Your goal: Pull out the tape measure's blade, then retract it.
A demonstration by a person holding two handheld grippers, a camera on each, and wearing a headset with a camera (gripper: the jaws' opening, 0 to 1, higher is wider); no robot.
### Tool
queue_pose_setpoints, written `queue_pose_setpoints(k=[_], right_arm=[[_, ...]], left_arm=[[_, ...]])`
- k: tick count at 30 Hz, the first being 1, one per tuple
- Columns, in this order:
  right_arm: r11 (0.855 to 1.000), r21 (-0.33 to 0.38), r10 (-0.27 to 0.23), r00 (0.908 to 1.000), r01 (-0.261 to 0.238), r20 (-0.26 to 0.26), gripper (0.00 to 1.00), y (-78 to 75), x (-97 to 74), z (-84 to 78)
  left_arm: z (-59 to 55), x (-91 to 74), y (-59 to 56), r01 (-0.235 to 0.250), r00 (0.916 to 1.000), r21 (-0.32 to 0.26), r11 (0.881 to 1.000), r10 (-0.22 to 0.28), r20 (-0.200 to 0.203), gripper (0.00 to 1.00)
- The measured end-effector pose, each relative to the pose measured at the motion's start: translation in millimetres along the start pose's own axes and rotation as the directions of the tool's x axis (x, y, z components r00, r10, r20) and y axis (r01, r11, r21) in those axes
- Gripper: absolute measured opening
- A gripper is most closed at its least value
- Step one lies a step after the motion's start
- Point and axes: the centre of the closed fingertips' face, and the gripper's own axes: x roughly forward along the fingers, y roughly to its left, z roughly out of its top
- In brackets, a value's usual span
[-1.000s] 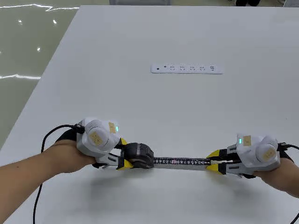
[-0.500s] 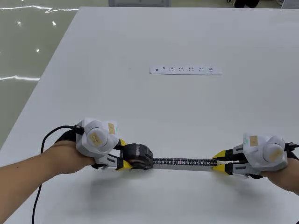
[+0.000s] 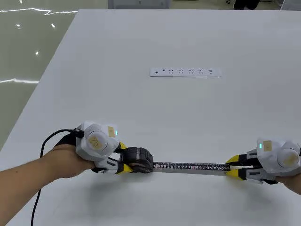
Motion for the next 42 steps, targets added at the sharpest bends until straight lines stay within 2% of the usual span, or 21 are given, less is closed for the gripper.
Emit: queue_pose_setpoints(k=[19,29,42], right_arm=[[1.0,0.009,-0.009,0.9998,0.009,-0.019,0.08,-3.0,-10.5,-12.4],[1.0,0.031,-0.007,0.9998,0.008,-0.021,0.09,0.7,-18.5,-14.0],[0.999,0.049,0.001,0.9998,0.0,-0.021,0.1,2.3,-18.1,-12.8]], left_arm=[[-0.2,-0.1,-0.1,-0.001,1.0,0.002,1.0,0.001,-0.005,0.27],[0.7,0.4,-0.6,-0.001,1.0,-0.001,1.0,0.001,-0.001,0.27],[2.1,1.0,0.0,-0.003,1.0,-0.007,1.0,0.003,-0.004,0.28]])
